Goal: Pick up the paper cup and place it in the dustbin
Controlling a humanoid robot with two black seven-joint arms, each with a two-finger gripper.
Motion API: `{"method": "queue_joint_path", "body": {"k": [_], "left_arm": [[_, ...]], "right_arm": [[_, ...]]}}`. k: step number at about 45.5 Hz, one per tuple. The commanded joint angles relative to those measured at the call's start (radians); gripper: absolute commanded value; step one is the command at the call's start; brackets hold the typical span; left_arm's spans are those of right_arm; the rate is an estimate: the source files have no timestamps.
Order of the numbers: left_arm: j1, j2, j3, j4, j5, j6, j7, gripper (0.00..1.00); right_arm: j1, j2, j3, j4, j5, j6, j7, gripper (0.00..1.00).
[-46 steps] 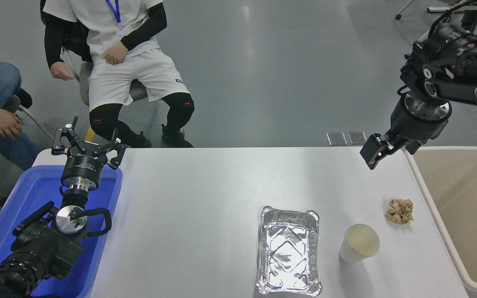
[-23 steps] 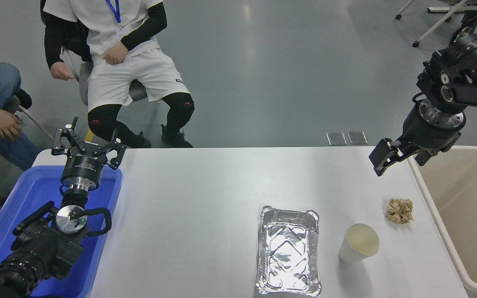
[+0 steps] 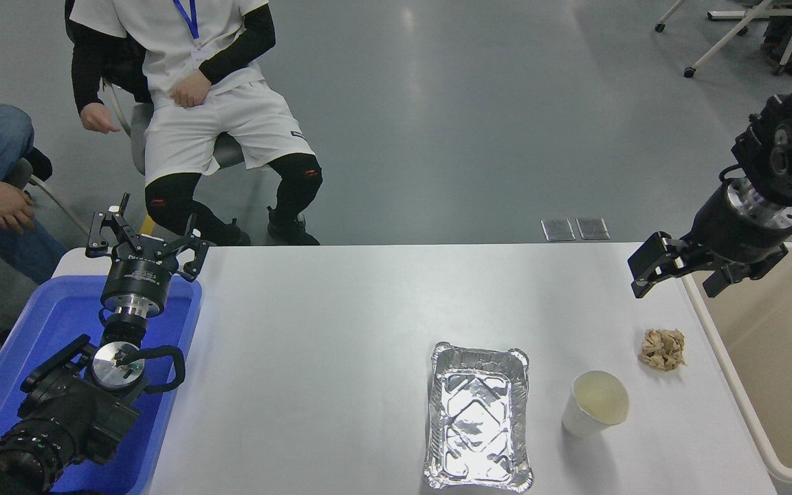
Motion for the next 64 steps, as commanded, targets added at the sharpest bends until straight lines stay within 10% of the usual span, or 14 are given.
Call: {"method": "queue_joint_path", "body": {"k": [1, 41, 64], "left_arm": [[0.0, 0.0, 0.0, 0.0, 0.0, -0.001, 0.0, 0.99], [0.0, 0.0, 0.0, 0.0, 0.0, -0.001, 0.0, 0.99], [0.0, 0.0, 0.0, 0.0, 0.0, -0.001, 0.0, 0.99]], "right_arm": [[-0.091, 0.018, 0.005, -0.022, -0.01, 0.0, -0.006, 1.0], [-0.327, 0.032, 0.187, -0.069, 0.009, -0.002, -0.017, 1.0], [-0.427, 0.018, 0.186, -0.082, -0.013, -0.255, -0.017, 1.0]]}}
